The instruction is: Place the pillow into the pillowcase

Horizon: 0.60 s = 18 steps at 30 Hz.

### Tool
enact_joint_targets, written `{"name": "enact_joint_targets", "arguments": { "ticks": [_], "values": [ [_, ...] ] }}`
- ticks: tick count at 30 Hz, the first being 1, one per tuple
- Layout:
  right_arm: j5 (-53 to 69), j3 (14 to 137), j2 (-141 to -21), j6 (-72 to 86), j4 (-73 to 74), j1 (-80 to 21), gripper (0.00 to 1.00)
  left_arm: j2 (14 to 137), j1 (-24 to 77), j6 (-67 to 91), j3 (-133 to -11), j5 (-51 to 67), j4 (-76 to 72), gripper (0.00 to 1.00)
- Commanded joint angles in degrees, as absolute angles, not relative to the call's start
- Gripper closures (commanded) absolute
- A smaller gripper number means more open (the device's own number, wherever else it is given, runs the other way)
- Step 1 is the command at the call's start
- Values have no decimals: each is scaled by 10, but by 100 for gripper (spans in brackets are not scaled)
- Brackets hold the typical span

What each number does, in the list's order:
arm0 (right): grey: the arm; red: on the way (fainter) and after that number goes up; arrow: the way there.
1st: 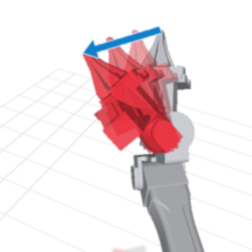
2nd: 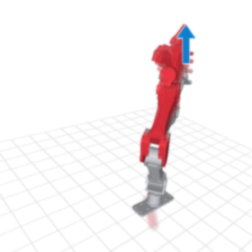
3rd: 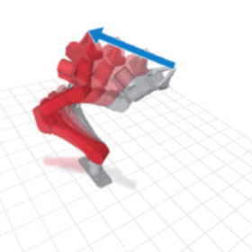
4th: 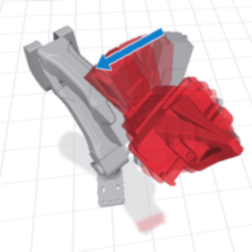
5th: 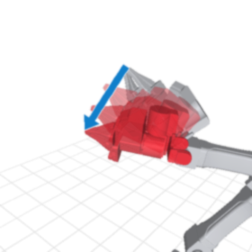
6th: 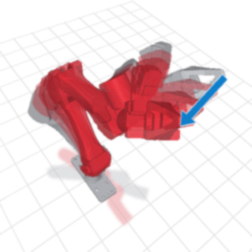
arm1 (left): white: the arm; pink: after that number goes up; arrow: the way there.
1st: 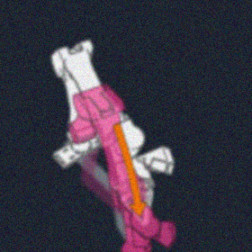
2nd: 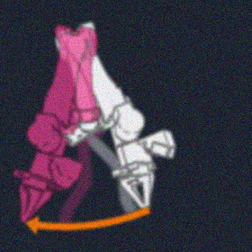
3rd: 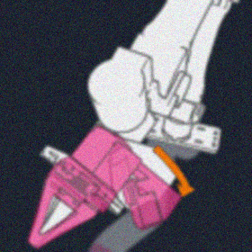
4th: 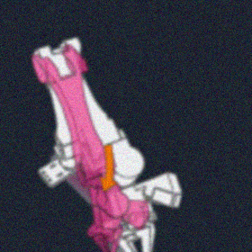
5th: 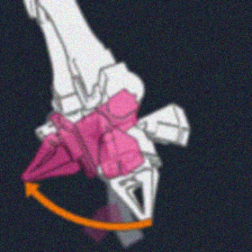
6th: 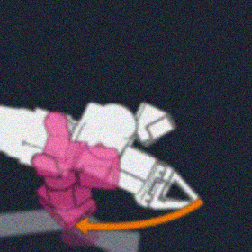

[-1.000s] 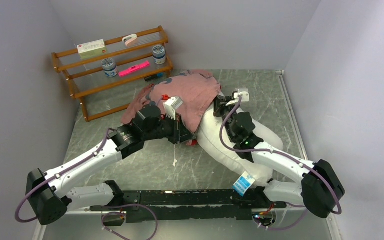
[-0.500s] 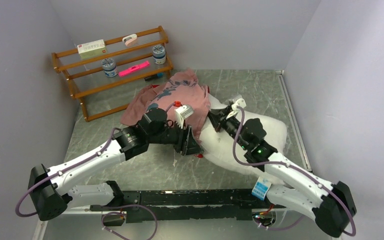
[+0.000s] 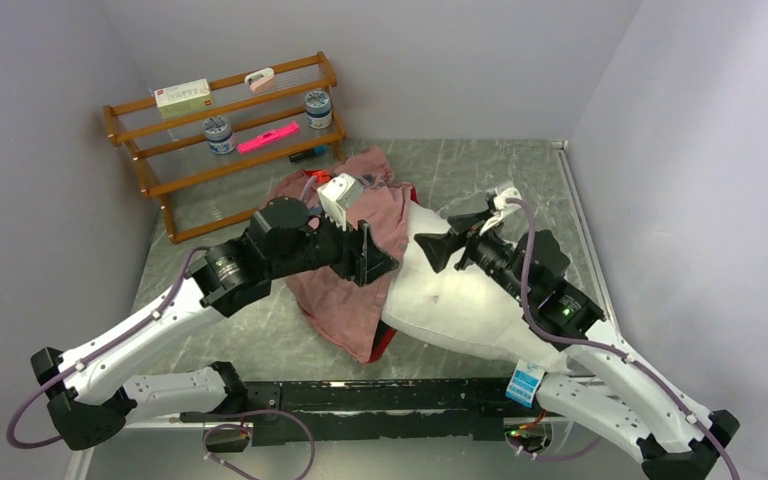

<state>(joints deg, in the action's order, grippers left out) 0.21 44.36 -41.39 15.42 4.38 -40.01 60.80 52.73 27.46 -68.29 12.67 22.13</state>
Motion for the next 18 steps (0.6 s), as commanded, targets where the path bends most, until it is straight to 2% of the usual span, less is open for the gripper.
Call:
{"name": "enact_joint_targets", "arguments": {
  "ticks": [1,4,8,16,18],
  "values": [
    [-77,513,-462,125,110,-401,10,645,530,246,-721,-20,275,28],
    [-96,564,-519,102,149,-394,4,679,529,225,-749,-102,272,26],
    [-22,618,-585,99,186,-345,3,746,516,205,-804,-161,249,19],
    [235,639,-682,107,214,-162,4,885,445,207,-890,-89,219,20],
    [282,628,-706,101,217,-129,1,913,435,206,-906,-60,218,21]
  ]
}}
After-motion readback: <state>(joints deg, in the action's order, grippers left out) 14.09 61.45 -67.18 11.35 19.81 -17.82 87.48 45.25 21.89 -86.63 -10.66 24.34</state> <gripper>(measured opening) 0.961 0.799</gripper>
